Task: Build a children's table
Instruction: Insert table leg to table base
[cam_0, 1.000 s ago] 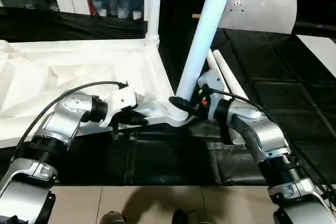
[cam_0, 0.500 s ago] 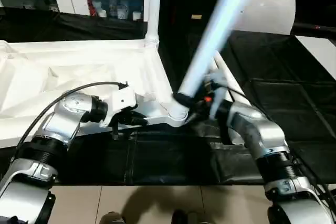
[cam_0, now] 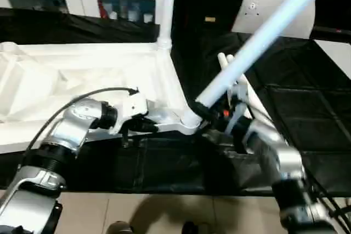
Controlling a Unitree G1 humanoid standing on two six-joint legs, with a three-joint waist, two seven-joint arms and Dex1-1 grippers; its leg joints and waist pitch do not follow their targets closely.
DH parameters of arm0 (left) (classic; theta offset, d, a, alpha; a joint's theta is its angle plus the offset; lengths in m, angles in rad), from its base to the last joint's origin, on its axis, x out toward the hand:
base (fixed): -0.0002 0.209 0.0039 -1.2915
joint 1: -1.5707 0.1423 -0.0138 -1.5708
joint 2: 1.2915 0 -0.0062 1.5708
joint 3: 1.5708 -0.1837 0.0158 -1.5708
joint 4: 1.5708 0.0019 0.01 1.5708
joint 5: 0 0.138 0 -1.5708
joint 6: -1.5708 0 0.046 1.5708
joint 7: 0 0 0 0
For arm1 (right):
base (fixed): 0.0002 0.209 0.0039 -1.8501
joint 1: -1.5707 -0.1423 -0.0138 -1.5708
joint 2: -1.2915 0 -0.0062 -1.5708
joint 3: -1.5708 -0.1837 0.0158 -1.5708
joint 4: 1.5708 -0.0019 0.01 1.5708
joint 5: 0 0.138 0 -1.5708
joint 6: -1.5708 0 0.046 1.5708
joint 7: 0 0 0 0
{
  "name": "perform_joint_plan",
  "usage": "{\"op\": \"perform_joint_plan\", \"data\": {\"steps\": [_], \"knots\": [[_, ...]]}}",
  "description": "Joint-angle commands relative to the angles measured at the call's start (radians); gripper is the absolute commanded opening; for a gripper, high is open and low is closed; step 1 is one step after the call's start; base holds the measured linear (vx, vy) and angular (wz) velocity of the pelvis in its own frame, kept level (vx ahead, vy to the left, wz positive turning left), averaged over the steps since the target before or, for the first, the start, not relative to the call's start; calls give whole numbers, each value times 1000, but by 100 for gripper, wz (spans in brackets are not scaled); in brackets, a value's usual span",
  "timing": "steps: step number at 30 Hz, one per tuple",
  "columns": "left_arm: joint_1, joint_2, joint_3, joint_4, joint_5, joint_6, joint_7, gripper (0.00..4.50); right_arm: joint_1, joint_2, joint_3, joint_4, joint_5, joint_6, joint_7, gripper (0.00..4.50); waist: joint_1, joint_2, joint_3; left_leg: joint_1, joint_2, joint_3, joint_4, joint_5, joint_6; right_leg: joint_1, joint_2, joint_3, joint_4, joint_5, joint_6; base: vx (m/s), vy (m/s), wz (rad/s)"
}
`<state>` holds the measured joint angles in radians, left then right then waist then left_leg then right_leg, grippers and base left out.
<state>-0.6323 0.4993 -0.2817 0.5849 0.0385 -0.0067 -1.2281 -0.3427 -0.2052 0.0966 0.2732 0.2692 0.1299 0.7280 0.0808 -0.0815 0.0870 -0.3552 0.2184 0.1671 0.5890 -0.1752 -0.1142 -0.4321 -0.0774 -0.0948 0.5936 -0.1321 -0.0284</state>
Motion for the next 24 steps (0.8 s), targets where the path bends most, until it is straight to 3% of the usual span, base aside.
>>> {"op": "perform_joint_plan", "data": {"steps": [1, 6, 7, 10, 12, 13, 14, 18, 19, 24], "knots": [[-7, 2, 16, 12, 5, -11, 25, 0, 64, -49, 20, 35, -72, 21, 0, 190, -8, 15, -66, 6, 4, 4, -73, -283, 18, 56, -58, 45, -94, -539, -61, 0, 0, 0], [-8, 2, 9, 22, 12, -20, 28, 0, 85, -114, 127, -17, -163, -31, 64, 190, -5, 16, -61, 11, 5, 1, -75, -316, 25, 51, -57, 41, -104, -583, -39, 0, 0, 0], [-7, 2, 8, 23, 12, -21, 28, 0, 82, -116, 142, -18, -163, -29, 80, 190, -7, 11, -59, 10, 4, 1, -74, -323, 26, 50, -56, 40, -105, -595, -36, 0, 0, 0], [-7, 1, 6, 21, 11, -23, 28, 0, 61, -107, 166, -4, -156, -20, 111, 190, -10, 9, -55, 15, 4, -2, -76, -349, 29, 49, -58, 34, -114, -645, -24, 0, 0, 0], [-6, 1, 5, 21, 10, -25, 27, 0, 51, -104, 172, 6, -155, -22, 120, 190, -12, 11, -58, 15, 6, -5, -79, -338, 31, 55, -62, 33, -114, -623, -32, 0, 0, 0], [-4, 2, 0, 15, 7, -30, 14, 0, 22, -92, 175, 30, -137, -15, 137, 190, -14, 0, -57, 12, 7, -4, -80, -328, 34, 56, -61, 33, -113, -615, -32, 0, 0, 0], [-3, 3, -2, 12, 4, -31, 6, 0, 9, -85, 172, 40, -121, -4, 147, 190, -14, 5, -54, 10, 7, -5, -82, -325, 36, 55, -62, 34, -111, -612, -37, 0, 0, 0], [1, 6, -11, -2, -1, -37, -19, 0, -29, -69, 162, 78, -81, 11, 197, 190, -27, 5, -52, 15, 6, -8, -81, -352, 32, 51, -64, 32, -118, -639, -36, 0, 0, 0], [-2, 9, -20, -3, 1, -46, -37, 0, -46, -72, 169, 101, -67, 25, 251, 190, -29, 1, -50, 12, 6, -8, -82, -356, 34, 51, -63, 31, -118, -645, -35, 0, 0, 0], [-17, 19, -44, 2, 13, -72, -79, 0, -60, -113, 233, 145, -93, 24, 388, 190, -30, 5, -44, 10, 11, -11, -87, -351, 39, 52, -63, 36, -111, -599, -56, 0, 0, 0]]}}
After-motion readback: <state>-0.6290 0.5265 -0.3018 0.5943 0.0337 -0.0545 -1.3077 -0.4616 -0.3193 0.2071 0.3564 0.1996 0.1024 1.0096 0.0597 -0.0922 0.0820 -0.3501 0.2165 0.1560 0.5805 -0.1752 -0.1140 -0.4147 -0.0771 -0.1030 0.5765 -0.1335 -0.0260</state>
